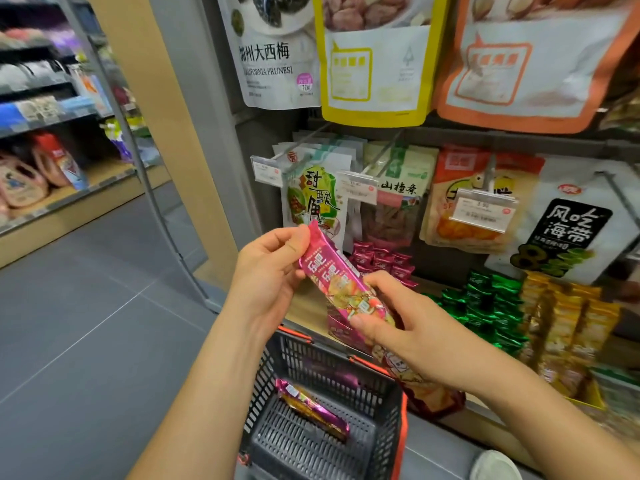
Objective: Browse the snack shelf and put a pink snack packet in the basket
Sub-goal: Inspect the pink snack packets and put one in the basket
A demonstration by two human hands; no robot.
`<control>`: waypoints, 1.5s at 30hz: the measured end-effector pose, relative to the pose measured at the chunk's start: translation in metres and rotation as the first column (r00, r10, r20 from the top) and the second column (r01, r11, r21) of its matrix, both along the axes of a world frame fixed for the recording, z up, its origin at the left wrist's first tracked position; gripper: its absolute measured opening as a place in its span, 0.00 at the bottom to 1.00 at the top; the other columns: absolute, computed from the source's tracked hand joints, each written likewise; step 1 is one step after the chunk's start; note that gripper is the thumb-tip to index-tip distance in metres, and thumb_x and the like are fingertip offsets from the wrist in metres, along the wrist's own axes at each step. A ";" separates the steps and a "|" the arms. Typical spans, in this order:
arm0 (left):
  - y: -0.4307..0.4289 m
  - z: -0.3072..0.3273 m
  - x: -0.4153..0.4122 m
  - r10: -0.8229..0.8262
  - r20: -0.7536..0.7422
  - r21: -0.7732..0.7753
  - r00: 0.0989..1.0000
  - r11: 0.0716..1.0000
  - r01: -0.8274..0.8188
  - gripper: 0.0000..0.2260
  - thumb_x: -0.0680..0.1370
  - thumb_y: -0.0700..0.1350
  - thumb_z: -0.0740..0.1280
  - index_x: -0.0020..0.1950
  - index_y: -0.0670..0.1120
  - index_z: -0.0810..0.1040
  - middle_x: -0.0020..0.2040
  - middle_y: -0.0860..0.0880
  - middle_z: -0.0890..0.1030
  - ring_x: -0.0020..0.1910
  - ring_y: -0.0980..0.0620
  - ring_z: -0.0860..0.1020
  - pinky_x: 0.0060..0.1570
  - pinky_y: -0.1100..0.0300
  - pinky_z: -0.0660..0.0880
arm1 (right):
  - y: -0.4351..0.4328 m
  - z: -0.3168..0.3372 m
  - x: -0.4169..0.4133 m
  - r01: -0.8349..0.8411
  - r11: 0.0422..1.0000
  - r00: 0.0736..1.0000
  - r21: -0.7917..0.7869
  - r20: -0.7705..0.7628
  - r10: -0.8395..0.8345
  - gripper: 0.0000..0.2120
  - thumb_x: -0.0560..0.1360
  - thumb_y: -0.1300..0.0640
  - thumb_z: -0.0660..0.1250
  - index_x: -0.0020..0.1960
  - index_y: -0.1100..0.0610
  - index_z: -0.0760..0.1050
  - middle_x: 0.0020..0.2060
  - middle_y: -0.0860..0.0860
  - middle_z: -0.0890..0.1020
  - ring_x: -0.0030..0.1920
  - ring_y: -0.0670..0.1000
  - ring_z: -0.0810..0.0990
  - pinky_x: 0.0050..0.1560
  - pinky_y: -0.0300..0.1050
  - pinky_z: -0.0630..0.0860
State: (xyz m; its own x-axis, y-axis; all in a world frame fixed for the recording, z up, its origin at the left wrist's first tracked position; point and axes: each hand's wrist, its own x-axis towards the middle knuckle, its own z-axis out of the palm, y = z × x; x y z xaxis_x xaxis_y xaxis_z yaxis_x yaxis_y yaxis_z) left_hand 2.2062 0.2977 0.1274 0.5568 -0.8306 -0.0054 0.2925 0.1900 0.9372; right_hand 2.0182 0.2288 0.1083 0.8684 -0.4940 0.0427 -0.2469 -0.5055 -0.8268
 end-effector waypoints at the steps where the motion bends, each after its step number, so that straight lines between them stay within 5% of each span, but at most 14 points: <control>1: 0.000 0.001 0.001 -0.015 0.035 0.008 0.999 1.000 0.015 0.07 0.69 0.46 0.70 0.41 0.44 0.83 0.35 0.48 0.82 0.31 0.57 0.78 0.25 0.69 0.70 | 0.001 -0.001 -0.001 0.017 1.000 1.000 -0.013 0.002 -0.017 0.13 0.77 0.40 0.62 0.59 0.41 0.65 0.51 0.43 0.80 0.44 0.42 0.81 0.45 0.46 0.80; 5: 0.003 0.000 0.005 -0.129 0.155 0.006 0.979 0.992 0.129 0.15 0.68 0.53 0.71 0.49 0.46 0.84 0.43 0.46 0.84 0.41 0.55 0.81 0.39 0.64 0.78 | 0.007 -0.008 -0.003 0.184 0.956 0.982 -0.227 0.001 -0.189 0.15 0.76 0.41 0.63 0.59 0.37 0.61 0.45 0.43 0.80 0.37 0.43 0.80 0.38 0.46 0.78; 8: 0.003 -0.002 0.001 -0.123 0.263 0.043 0.957 0.992 0.115 0.15 0.65 0.57 0.74 0.46 0.49 0.86 0.45 0.46 0.85 0.45 0.53 0.82 0.43 0.63 0.78 | 0.012 -0.013 -0.003 0.264 0.834 0.956 -0.484 0.014 -0.294 0.19 0.77 0.41 0.63 0.62 0.39 0.58 0.45 0.44 0.80 0.38 0.47 0.78 0.37 0.49 0.77; 11: -0.002 -0.005 -0.002 -0.026 0.242 0.057 0.970 0.998 0.013 0.09 0.66 0.50 0.75 0.40 0.46 0.86 0.41 0.45 0.85 0.41 0.52 0.83 0.41 0.63 0.79 | 0.016 -0.015 -0.002 0.281 0.789 0.951 -0.546 0.045 -0.307 0.18 0.77 0.41 0.63 0.61 0.41 0.58 0.46 0.44 0.79 0.38 0.50 0.78 0.36 0.49 0.75; 16: -0.005 -0.009 -0.002 0.049 0.155 0.035 0.987 0.998 -0.055 0.07 0.68 0.47 0.74 0.36 0.44 0.86 0.37 0.45 0.85 0.38 0.53 0.82 0.39 0.64 0.78 | 0.014 -0.017 0.001 0.248 0.869 0.965 -0.429 0.026 -0.262 0.20 0.76 0.37 0.62 0.62 0.39 0.57 0.46 0.42 0.77 0.39 0.45 0.76 0.37 0.44 0.73; 20: -0.008 -0.010 0.003 0.183 0.026 0.018 0.983 0.983 -0.183 0.07 0.71 0.44 0.73 0.34 0.44 0.86 0.35 0.47 0.84 0.36 0.55 0.81 0.38 0.64 0.77 | 0.007 -0.021 -0.004 0.061 0.995 0.990 -0.079 -0.123 -0.071 0.27 0.74 0.35 0.62 0.67 0.32 0.52 0.49 0.42 0.78 0.37 0.43 0.80 0.40 0.42 0.78; 23: -0.008 -0.013 0.006 0.251 -0.031 0.014 0.968 0.968 -0.251 0.07 0.74 0.43 0.71 0.37 0.44 0.85 0.36 0.48 0.84 0.36 0.56 0.82 0.36 0.66 0.77 | 0.009 -0.027 -0.004 -0.028 0.994 0.994 0.110 -0.103 0.039 0.31 0.74 0.38 0.66 0.70 0.32 0.52 0.47 0.41 0.79 0.34 0.39 0.80 0.35 0.36 0.75; 27: -0.009 -0.013 0.003 0.118 0.019 0.087 0.993 0.989 -0.119 0.17 0.69 0.48 0.74 0.55 0.43 0.79 0.42 0.49 0.85 0.42 0.54 0.84 0.38 0.66 0.78 | 0.018 -0.032 0.002 0.075 0.997 0.997 -0.031 -0.022 -0.075 0.26 0.74 0.37 0.64 0.68 0.34 0.56 0.45 0.40 0.79 0.37 0.37 0.79 0.36 0.36 0.74; 33: -0.016 -0.018 -0.007 -0.020 -0.005 0.198 1.000 0.980 0.020 0.12 0.73 0.44 0.73 0.54 0.42 0.79 0.40 0.48 0.85 0.40 0.51 0.83 0.40 0.60 0.79 | 0.022 -0.035 0.007 0.173 0.978 0.985 -0.117 0.042 -0.169 0.29 0.73 0.32 0.60 0.69 0.36 0.54 0.42 0.41 0.80 0.37 0.41 0.79 0.39 0.44 0.77; 36: -0.017 -0.024 -0.016 -0.151 0.012 0.240 0.989 0.960 0.143 0.15 0.71 0.46 0.74 0.53 0.39 0.79 0.42 0.45 0.85 0.39 0.48 0.82 0.43 0.57 0.80 | 0.019 -0.034 0.009 0.191 0.981 0.982 -0.045 0.012 -0.191 0.33 0.71 0.27 0.51 0.72 0.35 0.49 0.39 0.40 0.79 0.35 0.37 0.78 0.38 0.41 0.74; 38: -0.016 -0.029 -0.023 -0.254 0.053 0.274 0.966 0.933 0.231 0.19 0.68 0.50 0.75 0.51 0.39 0.79 0.44 0.43 0.84 0.42 0.43 0.79 0.49 0.50 0.78 | 0.015 -0.031 0.008 0.162 0.985 0.986 0.054 0.042 -0.164 0.24 0.74 0.29 0.48 0.69 0.30 0.52 0.38 0.39 0.80 0.36 0.39 0.79 0.41 0.45 0.76; 40: -0.015 -0.029 -0.023 -0.299 0.120 0.292 0.947 0.922 0.255 0.21 0.66 0.52 0.76 0.51 0.40 0.80 0.47 0.41 0.84 0.45 0.42 0.81 0.52 0.48 0.80 | 0.010 -0.025 0.007 0.142 0.982 0.988 0.123 0.050 -0.149 0.19 0.77 0.30 0.47 0.67 0.26 0.57 0.48 0.38 0.81 0.48 0.40 0.81 0.52 0.48 0.77; 43: -0.013 -0.028 -0.019 -0.435 0.298 0.376 0.850 0.872 0.314 0.12 0.68 0.48 0.78 0.48 0.45 0.84 0.44 0.45 0.86 0.43 0.48 0.84 0.42 0.56 0.81 | -0.005 -0.015 0.004 0.220 0.956 0.969 0.196 0.070 -0.237 0.29 0.72 0.28 0.52 0.68 0.39 0.68 0.61 0.45 0.79 0.60 0.45 0.78 0.63 0.54 0.74; 45: -0.010 -0.030 -0.024 -0.572 0.336 0.459 0.748 0.793 0.400 0.09 0.67 0.46 0.79 0.46 0.48 0.85 0.42 0.47 0.86 0.41 0.51 0.84 0.41 0.61 0.78 | -0.013 -0.008 0.001 0.248 0.927 0.948 0.282 0.127 -0.293 0.25 0.69 0.33 0.60 0.60 0.44 0.77 0.53 0.46 0.84 0.54 0.46 0.81 0.60 0.53 0.76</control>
State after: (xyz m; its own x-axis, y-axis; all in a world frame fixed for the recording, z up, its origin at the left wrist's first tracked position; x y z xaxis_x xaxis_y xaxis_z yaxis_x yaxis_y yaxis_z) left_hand 2.1827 0.2878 0.0971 0.0872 -0.9762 -0.1988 -0.2008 -0.2126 0.9563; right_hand 2.0192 0.2156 0.1002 0.6919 -0.7219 0.0115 -0.1938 -0.2010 -0.9602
